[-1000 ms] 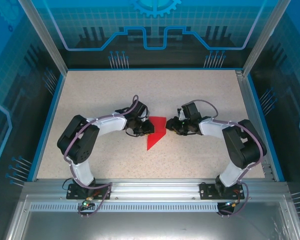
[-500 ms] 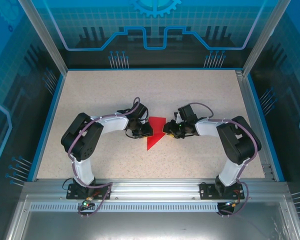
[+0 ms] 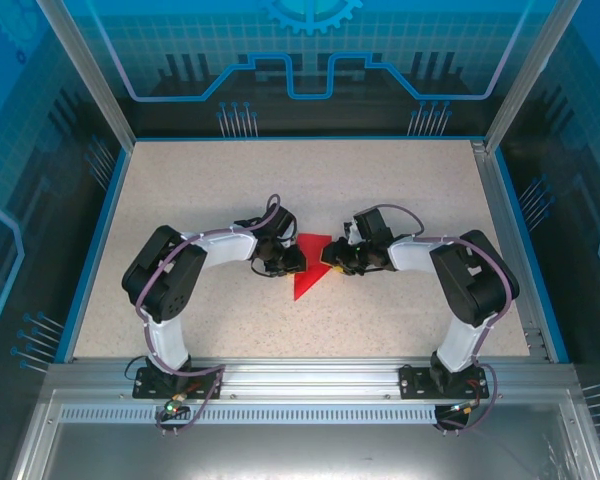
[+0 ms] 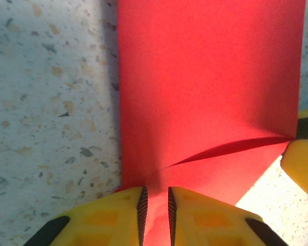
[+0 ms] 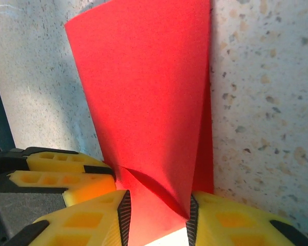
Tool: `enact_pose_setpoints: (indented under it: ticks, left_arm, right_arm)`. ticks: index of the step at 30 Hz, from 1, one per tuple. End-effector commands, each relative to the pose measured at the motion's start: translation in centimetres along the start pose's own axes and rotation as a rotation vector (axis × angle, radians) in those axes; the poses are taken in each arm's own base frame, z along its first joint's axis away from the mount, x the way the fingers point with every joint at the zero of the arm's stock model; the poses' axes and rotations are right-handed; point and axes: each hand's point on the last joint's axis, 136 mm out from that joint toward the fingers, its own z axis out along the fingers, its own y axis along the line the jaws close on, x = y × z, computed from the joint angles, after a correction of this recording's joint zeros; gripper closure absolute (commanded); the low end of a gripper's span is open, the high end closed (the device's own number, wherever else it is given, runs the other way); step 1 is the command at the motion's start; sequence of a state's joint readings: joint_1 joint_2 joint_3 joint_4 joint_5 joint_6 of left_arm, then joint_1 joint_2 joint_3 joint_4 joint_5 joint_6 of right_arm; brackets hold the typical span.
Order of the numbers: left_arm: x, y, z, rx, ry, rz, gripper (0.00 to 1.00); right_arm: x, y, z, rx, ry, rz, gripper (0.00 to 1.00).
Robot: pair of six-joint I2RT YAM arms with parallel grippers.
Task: Fold a paper plane with a square sheet of paper (pick it up from the middle)
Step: Third fold the triangle at the center of the table.
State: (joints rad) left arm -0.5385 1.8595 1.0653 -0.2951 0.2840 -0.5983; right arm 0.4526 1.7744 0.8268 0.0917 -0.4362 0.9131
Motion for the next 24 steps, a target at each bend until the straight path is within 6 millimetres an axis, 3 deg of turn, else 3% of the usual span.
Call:
enact_pose_setpoints:
  ticks: [1, 8, 9, 13, 19, 24]
  left_arm:
    - [-0.3, -0.5, -1.3, 0.02, -0.024, 0.024, 0.75]
    - [-0.9, -2.9, -4.3, 0.091, -0.087, 0.049, 0.64]
    - [-0.8, -3.1, -4.5, 0.099, -0.089, 0.048, 0.63]
    - [0.0, -2.8, -5.2, 0.095, -0.104, 0.033, 0.58]
    - [2.0, -2.9, -4.7, 0.067, -0.095, 0.033, 0.56]
    - [3.4, -3.8, -3.8, 0.022, -0.099, 0.079, 0.51]
  right_arm:
    - [-0.8, 1.0, 0.3, -0.043, 0.001, -0.02, 0.65]
    - [-1.2, 1.0, 0.7, -0.096, 0.04, -0.045, 0.64]
    - [-2.0, 1.9, 0.6, -0.114, 0.032, -0.06, 0.64]
    - [-2.6, 1.9, 0.6, -0.126, 0.038, -0.075, 0.64]
    - [-3.4, 1.7, 1.0, -0.153, 0.089, -0.11, 0.66]
    - [-4.1, 1.6, 1.2, -0.168, 0.103, -0.111, 0.8]
